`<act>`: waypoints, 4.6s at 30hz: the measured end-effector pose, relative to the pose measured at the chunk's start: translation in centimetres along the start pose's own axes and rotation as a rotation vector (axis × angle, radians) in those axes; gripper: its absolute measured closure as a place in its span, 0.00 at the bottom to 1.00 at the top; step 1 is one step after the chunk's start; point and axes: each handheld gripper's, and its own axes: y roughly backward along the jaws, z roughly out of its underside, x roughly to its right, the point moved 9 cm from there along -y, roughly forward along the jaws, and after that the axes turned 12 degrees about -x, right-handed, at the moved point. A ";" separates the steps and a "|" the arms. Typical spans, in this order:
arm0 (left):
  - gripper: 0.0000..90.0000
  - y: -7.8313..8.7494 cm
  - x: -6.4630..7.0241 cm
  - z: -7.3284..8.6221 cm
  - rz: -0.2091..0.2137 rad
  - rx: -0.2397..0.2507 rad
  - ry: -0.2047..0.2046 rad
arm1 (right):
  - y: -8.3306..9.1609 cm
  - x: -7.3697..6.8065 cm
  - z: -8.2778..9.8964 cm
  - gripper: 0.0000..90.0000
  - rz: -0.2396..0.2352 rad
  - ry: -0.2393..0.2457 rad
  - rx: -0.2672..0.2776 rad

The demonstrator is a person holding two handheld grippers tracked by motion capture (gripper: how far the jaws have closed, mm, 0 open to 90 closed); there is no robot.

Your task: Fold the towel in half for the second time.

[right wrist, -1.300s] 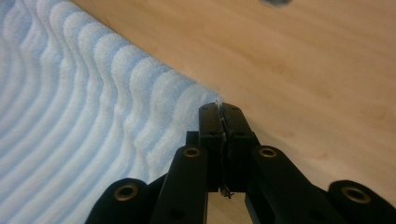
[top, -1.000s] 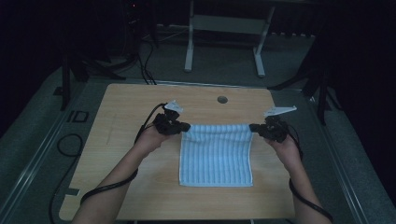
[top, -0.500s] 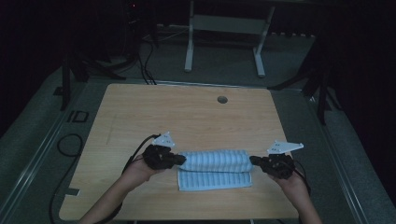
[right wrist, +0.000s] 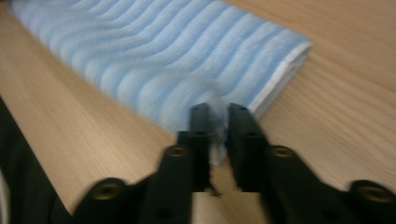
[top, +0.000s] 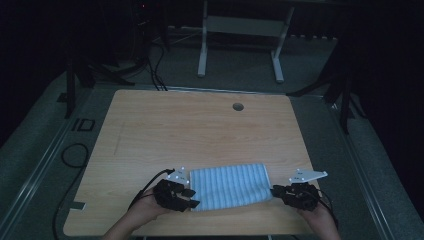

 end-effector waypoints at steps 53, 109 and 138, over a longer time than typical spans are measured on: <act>0.52 -2.7 -15.3 -3.3 -0.174 -0.069 0.129 | -11.6 4.7 -11.8 0.57 0.042 0.002 -0.093; 0.02 0.5 -12.5 -0.2 -0.326 0.151 0.174 | -7.8 5.1 -8.9 0.12 0.053 0.023 0.115; 0.02 4.0 -14.0 8.1 -0.407 0.183 0.332 | -3.9 8.3 -2.2 0.12 0.129 -0.096 0.157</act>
